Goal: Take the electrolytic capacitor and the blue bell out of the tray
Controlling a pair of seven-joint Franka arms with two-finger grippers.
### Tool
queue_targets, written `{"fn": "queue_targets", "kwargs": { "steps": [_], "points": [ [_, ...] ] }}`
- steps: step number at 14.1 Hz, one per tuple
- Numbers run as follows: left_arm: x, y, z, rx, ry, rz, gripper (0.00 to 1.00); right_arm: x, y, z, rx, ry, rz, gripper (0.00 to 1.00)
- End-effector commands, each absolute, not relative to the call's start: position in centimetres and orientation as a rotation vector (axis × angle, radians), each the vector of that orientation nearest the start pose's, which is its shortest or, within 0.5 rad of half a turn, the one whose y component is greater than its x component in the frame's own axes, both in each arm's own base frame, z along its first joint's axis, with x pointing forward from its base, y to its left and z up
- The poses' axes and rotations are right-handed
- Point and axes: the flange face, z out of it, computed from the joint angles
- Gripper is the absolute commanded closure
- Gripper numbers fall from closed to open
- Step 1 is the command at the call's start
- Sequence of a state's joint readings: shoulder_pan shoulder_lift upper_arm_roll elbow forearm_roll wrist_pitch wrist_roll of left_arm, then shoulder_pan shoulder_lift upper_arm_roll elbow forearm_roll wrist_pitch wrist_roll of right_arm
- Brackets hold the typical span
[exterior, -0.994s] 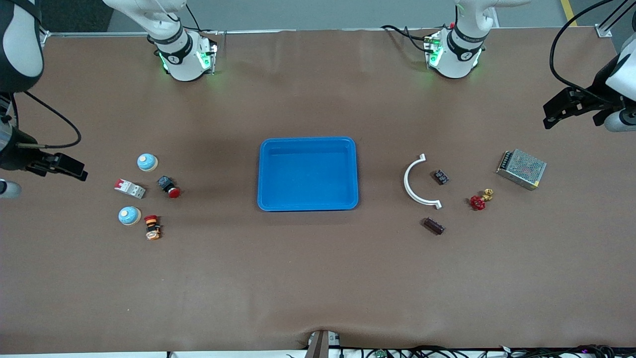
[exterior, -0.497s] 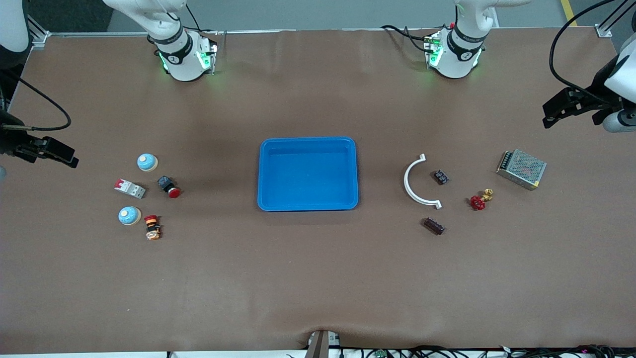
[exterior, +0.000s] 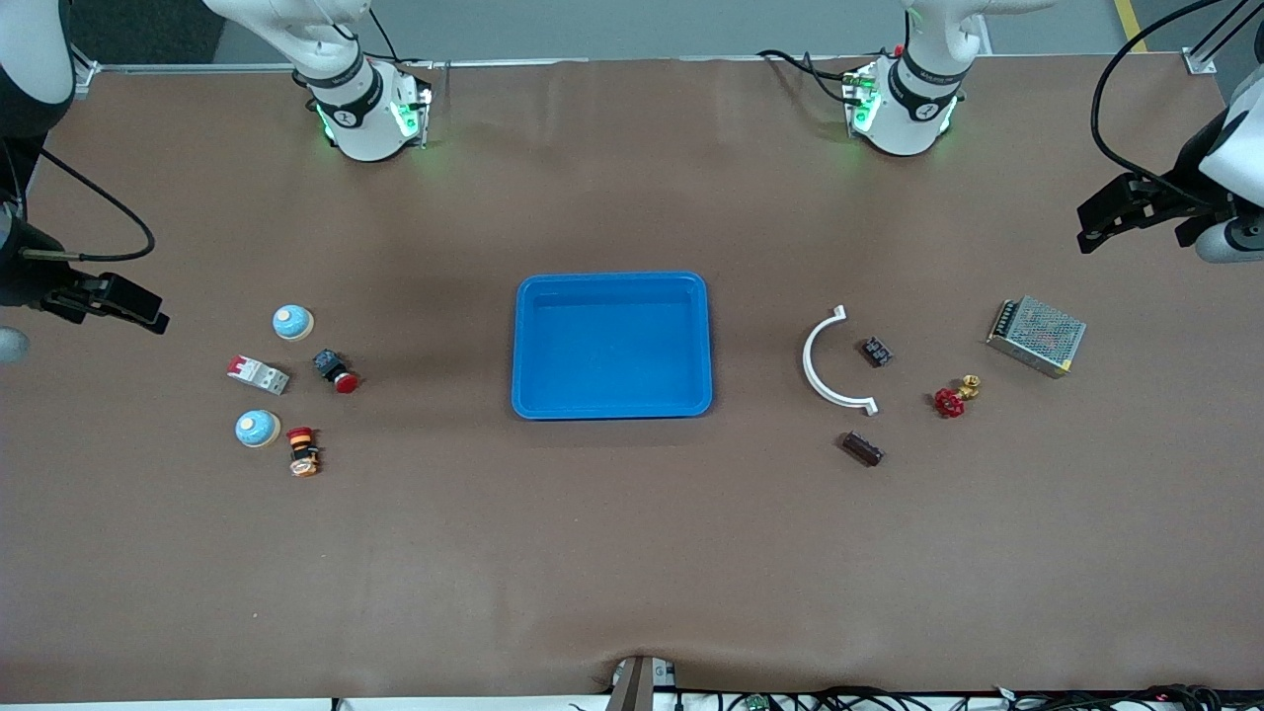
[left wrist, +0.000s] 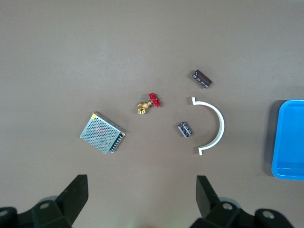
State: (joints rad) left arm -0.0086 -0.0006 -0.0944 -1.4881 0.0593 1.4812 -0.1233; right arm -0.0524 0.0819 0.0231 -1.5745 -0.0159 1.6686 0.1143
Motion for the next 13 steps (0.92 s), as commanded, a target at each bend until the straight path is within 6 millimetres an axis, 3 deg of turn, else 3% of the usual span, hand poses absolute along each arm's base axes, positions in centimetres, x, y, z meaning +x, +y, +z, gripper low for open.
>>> {"fn": "queue_targets", "kwargs": {
  "steps": [1, 7, 10, 12, 13],
  "points": [
    [53.7, -4.8, 66.2, -3.097, -0.021, 0.005, 0.0, 57.9, -2.0, 58.8, -3.138, 0.262, -0.022, 0.0],
    [53.9, -5.0, 66.0, -3.097, -0.021, 0.012, 0.0, 57.3, -2.0, 59.8, -3.138, 0.262, -0.025, 0.0],
    [53.8, -5.2, 65.9, -3.097, -0.023, 0.014, 0.0, 56.3, -2.4, 61.7, -3.143, 0.253, -0.015, 0.0],
    [53.8, -5.4, 65.8, -3.096, -0.028, 0.016, 0.0, 55.7, -3.3, 64.9, -3.144, 0.274, -0.025, 0.0],
    [53.8, -5.3, 65.8, -3.096, -0.028, 0.016, 0.0, 55.4, -3.3, 65.3, -3.144, 0.277, -0.006, 0.0]
  ]
}}
